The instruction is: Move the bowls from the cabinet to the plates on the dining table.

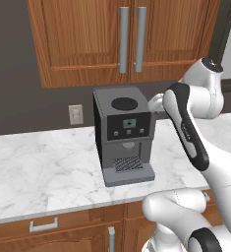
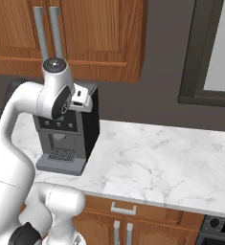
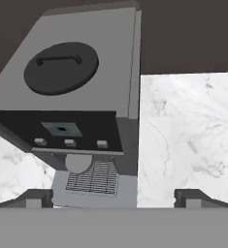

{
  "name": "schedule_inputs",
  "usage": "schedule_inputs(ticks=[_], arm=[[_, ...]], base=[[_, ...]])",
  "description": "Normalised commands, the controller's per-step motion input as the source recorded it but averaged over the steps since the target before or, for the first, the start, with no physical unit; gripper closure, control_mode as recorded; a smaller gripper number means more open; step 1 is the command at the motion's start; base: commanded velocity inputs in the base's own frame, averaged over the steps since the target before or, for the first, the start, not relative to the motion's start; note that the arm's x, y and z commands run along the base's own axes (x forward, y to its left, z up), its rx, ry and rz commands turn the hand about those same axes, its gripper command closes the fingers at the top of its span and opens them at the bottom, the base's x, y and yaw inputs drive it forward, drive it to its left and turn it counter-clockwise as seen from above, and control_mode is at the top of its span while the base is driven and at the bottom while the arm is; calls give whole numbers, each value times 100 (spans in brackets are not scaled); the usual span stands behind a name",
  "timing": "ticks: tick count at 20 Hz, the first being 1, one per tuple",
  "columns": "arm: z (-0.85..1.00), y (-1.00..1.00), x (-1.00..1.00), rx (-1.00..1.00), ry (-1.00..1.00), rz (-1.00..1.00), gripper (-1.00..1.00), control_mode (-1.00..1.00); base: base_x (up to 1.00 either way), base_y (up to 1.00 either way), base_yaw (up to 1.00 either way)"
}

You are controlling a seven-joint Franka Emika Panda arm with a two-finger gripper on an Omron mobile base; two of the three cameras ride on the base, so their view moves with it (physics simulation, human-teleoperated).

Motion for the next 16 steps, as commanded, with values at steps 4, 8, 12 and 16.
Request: schedule_inputs(ticks=[4,8,12,16], arm=[[22,0,0,2,-6,1,-100,-100],[23,0,0,2,-6,1,-100,-100],[24,4,0,1,-6,0,-100,-100],[25,10,0,0,-3,1,-100,-100]], base=[[0,0,0],[0,0,0],[0,0,0],[0,0,0]])
